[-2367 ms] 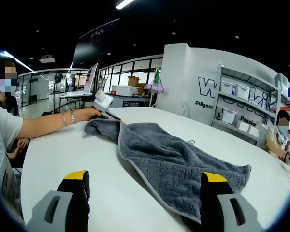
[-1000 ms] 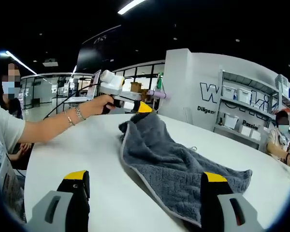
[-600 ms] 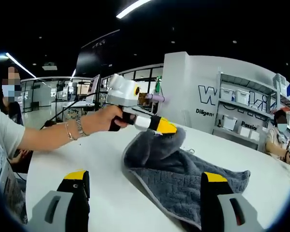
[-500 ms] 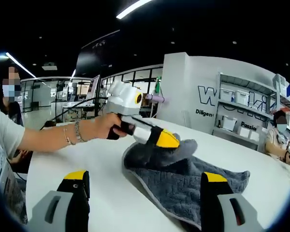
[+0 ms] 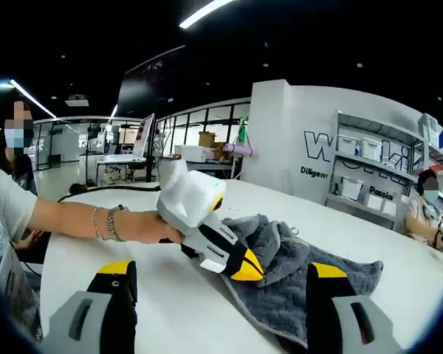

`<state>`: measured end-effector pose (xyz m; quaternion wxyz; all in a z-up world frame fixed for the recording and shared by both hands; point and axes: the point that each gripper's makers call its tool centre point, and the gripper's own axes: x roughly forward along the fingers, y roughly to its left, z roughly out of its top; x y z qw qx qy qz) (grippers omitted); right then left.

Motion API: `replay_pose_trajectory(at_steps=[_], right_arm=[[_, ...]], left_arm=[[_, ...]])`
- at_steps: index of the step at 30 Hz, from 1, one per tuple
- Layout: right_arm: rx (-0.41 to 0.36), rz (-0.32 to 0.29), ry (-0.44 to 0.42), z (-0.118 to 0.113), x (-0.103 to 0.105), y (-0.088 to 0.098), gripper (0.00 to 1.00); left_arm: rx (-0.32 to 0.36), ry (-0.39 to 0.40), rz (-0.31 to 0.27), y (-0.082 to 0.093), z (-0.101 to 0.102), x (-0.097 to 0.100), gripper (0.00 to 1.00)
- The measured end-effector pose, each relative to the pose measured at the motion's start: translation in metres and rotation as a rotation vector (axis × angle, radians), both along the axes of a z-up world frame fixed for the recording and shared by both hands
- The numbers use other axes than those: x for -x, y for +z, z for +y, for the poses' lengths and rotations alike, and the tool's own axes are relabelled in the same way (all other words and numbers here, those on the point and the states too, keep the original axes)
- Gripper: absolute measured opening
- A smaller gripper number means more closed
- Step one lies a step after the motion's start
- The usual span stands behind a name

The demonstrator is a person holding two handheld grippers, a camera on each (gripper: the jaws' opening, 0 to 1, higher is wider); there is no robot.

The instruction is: Fold the towel on the table until its edges align and the towel forms a compact rectangular stack.

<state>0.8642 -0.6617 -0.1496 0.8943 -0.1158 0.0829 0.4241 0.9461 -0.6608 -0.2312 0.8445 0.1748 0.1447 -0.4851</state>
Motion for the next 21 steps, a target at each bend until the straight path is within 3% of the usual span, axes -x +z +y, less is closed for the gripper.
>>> replay_pose_trajectory(at_steps=[3, 7, 9, 12, 16, 21], right_arm=[[-0.001, 0.005, -0.003, 0.000, -0.001, -0.002, 0.99], [-0.002, 0.008, -0.005, -0.001, -0.001, -0.002, 0.99], [-0.001, 0.005, -0.001, 0.000, 0.000, -0.002, 0.99], [-0.001, -0.001, 0.006, 0.001, 0.002, 0.000, 0.99], [0.007, 0.001, 0.015, 0.004, 0.003, -0.002, 0.99], [0.019, 0.010, 0.021, 0.007, 0.004, -0.006, 0.99]], left_arm=[[0.010, -0.008, -0.012, 0.004, -0.001, 0.003, 0.05], [0.066, 0.012, -0.009, 0.023, 0.005, 0.005, 0.12], [0.093, 0.015, -0.034, 0.033, 0.008, 0.004, 0.18], [0.137, 0.051, -0.087, 0.060, 0.031, 0.003, 0.26], [0.213, 0.141, -0.119, 0.089, 0.070, 0.000, 0.26], [0.289, 0.188, -0.094, 0.106, 0.115, 0.003, 0.32]])
